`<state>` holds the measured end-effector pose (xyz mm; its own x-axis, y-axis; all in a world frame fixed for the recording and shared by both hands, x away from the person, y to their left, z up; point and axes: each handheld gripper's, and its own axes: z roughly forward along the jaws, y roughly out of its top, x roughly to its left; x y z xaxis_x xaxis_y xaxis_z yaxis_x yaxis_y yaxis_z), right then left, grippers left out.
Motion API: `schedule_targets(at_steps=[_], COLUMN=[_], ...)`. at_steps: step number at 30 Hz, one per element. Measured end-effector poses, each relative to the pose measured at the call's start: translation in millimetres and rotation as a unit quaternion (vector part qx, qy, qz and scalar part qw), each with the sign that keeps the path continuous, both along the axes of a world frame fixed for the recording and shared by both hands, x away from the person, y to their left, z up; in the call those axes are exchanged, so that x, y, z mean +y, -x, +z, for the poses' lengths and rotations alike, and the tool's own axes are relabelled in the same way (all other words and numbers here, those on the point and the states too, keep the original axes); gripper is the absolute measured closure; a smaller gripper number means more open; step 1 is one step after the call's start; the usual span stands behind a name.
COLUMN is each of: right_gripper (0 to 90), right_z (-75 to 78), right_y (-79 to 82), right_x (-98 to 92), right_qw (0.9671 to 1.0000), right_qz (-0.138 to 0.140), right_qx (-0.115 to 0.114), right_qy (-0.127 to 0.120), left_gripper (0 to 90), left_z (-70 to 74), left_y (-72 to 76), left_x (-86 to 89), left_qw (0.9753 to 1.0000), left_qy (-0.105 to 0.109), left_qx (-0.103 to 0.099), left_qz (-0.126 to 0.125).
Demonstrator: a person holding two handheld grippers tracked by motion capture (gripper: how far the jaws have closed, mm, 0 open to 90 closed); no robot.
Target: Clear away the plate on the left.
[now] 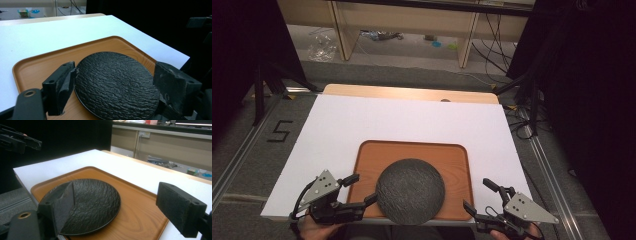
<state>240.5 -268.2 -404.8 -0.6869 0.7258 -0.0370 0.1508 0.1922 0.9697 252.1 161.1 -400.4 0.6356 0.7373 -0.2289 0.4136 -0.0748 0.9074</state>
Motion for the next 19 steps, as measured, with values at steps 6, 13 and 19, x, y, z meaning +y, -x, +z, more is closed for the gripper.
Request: schedule_targets(at_steps=[6,13,19], right_gripper=[16.4,16.4,16.4], right_z=[0.3,0.3,0.3], right_y=[1.4,0.3,0.1], right_x=[0.6,0.0,0.1], right_qw=[0.9999,1.0,1.0], right_qz=[0.001,0.0,0.0], right_qx=[0.011,0.0,0.001], right_qy=[-0.001,0.002,0.002], left_gripper=[17.9,17.6,17.3], left_z=[-0.2,-0.8,-1.5], left_y=[-1.6,-3.0,-3.9], left_x=[1.0,2.2,1.9], left_qw=[0.9999,1.0,0.9999], left_qy=[-0.012,-0.007,-0.001], left_qx=[-0.005,-0.003,0.007], left_qz=[-0.008,-0.002,0.007])
